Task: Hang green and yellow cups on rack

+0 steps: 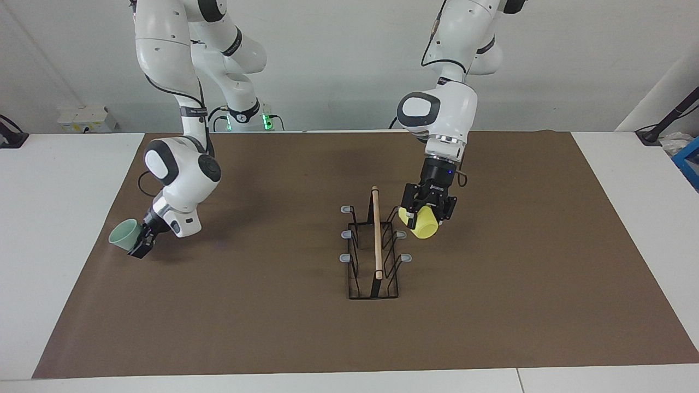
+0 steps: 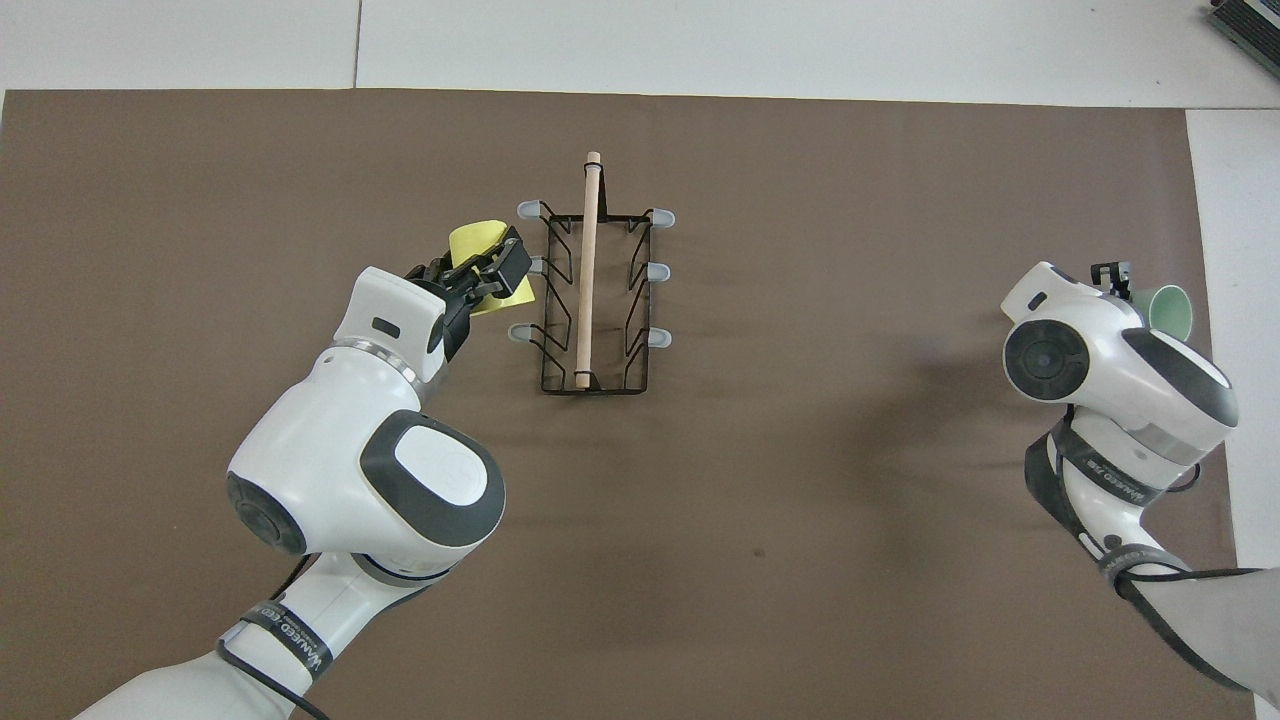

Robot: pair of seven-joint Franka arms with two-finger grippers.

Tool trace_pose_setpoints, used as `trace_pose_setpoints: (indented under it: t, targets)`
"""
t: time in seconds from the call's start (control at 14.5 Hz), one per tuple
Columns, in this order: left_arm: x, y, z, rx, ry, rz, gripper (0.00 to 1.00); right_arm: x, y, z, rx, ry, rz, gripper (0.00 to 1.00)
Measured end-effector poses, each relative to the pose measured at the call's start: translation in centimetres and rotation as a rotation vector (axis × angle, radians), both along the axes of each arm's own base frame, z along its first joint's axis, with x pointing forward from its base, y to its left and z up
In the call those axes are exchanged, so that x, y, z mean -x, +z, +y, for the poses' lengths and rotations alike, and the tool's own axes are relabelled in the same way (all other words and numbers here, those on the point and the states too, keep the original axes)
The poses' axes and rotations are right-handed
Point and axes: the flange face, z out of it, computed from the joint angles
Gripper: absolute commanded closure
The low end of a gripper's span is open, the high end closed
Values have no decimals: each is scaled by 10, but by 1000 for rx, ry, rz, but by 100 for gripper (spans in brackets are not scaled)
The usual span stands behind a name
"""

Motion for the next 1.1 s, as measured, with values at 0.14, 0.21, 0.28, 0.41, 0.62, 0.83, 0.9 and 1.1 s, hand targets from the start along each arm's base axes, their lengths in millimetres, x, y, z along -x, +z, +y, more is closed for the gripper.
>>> trace_pose_setpoints:
  t: [0.14,0.21,0.28,0.41,0.62,0.83,0.9,1.1]
  targets:
    - [3,-1,-7,1,-12,2,100,1,27,10,-150,-44,23,84]
    - [6,-1,-11,2,-19,2,100,2,39,13,-221,-60,33,84]
    - [8,-1,-14,0,-23,0,100,3,49,14,-271,-82,41,84]
    - [12,-3,-16,-8,-19,-3,100,6,70,20,-325,-136,65,84]
    - [15,-5,-17,-1,-10,6,100,7,115,47,-352,-214,110,84]
    - [19,-8,-18,26,13,29,100,7,158,57,-511,-337,133,82]
    - [21,-8,-18,37,24,35,100,7,167,59,-584,-369,134,82]
    - [22,-7,-17,52,41,42,100,9,182,66,-725,-410,121,82]
